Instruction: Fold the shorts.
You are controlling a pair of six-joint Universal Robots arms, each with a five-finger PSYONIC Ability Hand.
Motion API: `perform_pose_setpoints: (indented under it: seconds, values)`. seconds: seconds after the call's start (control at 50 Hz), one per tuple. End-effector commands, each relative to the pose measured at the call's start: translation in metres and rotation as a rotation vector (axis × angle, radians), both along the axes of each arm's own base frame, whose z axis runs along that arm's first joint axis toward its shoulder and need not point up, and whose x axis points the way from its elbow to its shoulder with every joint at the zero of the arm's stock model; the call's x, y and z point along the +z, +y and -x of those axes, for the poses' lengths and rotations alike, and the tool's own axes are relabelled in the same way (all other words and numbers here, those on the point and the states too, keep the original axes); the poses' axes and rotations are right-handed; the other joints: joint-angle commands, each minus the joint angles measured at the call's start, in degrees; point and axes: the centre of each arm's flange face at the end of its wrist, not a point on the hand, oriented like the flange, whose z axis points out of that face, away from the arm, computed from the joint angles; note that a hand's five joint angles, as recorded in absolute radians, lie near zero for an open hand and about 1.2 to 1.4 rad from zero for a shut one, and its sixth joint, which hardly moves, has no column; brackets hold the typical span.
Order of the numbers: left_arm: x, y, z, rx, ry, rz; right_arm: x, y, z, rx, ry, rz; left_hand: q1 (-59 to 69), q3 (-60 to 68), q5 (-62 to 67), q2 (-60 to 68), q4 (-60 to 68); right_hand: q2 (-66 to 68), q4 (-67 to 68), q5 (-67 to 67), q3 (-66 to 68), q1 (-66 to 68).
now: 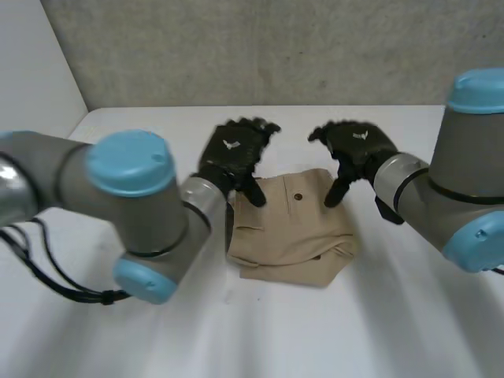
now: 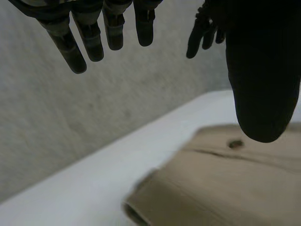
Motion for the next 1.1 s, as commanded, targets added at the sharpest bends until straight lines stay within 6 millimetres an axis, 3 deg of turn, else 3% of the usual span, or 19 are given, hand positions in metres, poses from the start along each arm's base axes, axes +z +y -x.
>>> perform_pose_setpoints:
  seconds: [0.02, 0.14, 0.2, 0.28, 0.36, 0.44, 0.46, 0.52, 0.6, 0.62, 0.68, 0.7, 0.74, 0.8, 0.86, 1.1]
  values:
    - [-0.062, -0.007, 0.009, 0.031, -0.114, -0.148, -0.053, -0.011, -0.003, 0.008, 0.098, -0.107, 2.15, 1.43, 1.02, 2.13, 1.91, -2.41, -3.17, -3.54, -2.13, -1.52]
    - [-0.090, -0.006, -0.004, 0.117, -0.207, -0.214, -0.088, -0.019, 0.006, 0.009, 0.222, -0.135, 1.81, 1.10, 0.69, 1.80, 1.57, -2.41, -3.17, -3.54, -2.13, -1.52]
    - [-0.098, -0.001, -0.009, 0.121, -0.240, -0.238, -0.091, -0.024, 0.009, 0.006, 0.255, -0.122, 1.48, 0.76, 0.35, 1.46, 1.23, -2.41, -3.17, -3.54, -2.13, -1.52]
    - [-0.091, 0.002, -0.011, 0.109, -0.269, -0.204, -0.089, -0.026, 0.012, 0.003, 0.277, -0.110, 1.31, 0.59, 0.18, 1.29, 1.06, -2.41, -3.17, -3.54, -2.13, -1.52]
    - [-0.062, 0.004, -0.009, 0.097, -0.251, -0.136, -0.072, -0.024, 0.011, 0.002, 0.255, -0.085, 1.14, 0.42, 0.01, 1.12, 0.90, -2.41, -3.17, -3.54, -2.13, -1.52]
    - [-0.024, 0.015, -0.005, 0.074, -0.197, -0.069, -0.027, -0.020, 0.010, -0.016, 0.165, 0.002, 0.47, -0.25, -0.66, 0.45, 0.22, -2.41, -3.17, -3.54, -2.13, -1.52]
    - [-0.008, 0.022, -0.004, 0.064, -0.173, -0.043, -0.008, -0.019, 0.011, -0.032, 0.115, 0.039, 0.13, -0.58, -1.00, 0.11, -0.11, -2.41, -3.17, -3.54, -2.13, -1.52]
    - [0.013, 0.026, -0.009, 0.072, -0.146, -0.012, 0.030, -0.016, 0.014, -0.065, 0.012, 0.120, 0.13, -0.58, -1.00, 0.11, -0.11, -2.41, -3.17, -3.54, -2.13, -1.52]
    - [0.057, 0.031, -0.025, 0.104, -0.080, 0.055, 0.072, -0.008, 0.022, -0.123, -0.097, 0.213, 0.46, -0.25, -0.66, 0.45, 0.22, -2.41, -3.17, -3.54, -2.13, -1.52]
    - [0.074, 0.027, -0.038, 0.139, -0.057, 0.080, 0.079, -0.006, 0.026, -0.147, -0.110, 0.230, 0.80, 0.08, -0.33, 0.78, 0.56, -2.41, -3.17, -3.54, -2.13, -1.52]
    - [0.102, 0.016, -0.065, 0.214, -0.025, 0.113, 0.099, 0.004, 0.040, -0.251, -0.127, 0.287, 1.47, 0.76, 0.34, 1.45, 1.23, -2.41, -3.17, -3.54, -2.13, -1.52]
    - [0.120, 0.013, -0.083, 0.262, -0.009, 0.126, 0.103, 0.006, 0.043, -0.275, -0.125, 0.302, 1.97, 1.26, 0.85, 1.96, 1.73, -2.41, -3.17, -3.54, -2.13, -1.52]
    - [0.131, 0.012, -0.099, 0.304, 0.000, 0.112, 0.111, 0.011, 0.048, -0.309, -0.120, 0.326, 1.98, 1.27, 0.85, 1.96, 1.74, -2.41, -3.17, -3.54, -2.13, -1.52]
    - [0.142, 0.013, -0.125, 0.366, 0.032, 0.034, 0.117, 0.018, 0.056, -0.347, -0.090, 0.337, 0.80, 0.09, -0.33, 0.78, 0.56, -2.41, -3.17, -3.54, -2.13, -1.52]
    - [0.144, 0.015, -0.140, 0.403, 0.061, -0.032, 0.107, 0.022, 0.058, -0.344, -0.048, 0.295, 0.80, 0.09, -0.33, 0.78, 0.56, -2.41, -3.17, -3.54, -2.13, -1.52]
    - [0.152, 0.026, -0.144, 0.379, 0.084, -0.026, 0.109, 0.032, 0.062, -0.337, -0.027, 0.292, -0.38, -1.09, -1.51, -0.40, -0.62, -2.41, -3.17, -3.54, -2.13, -1.52]
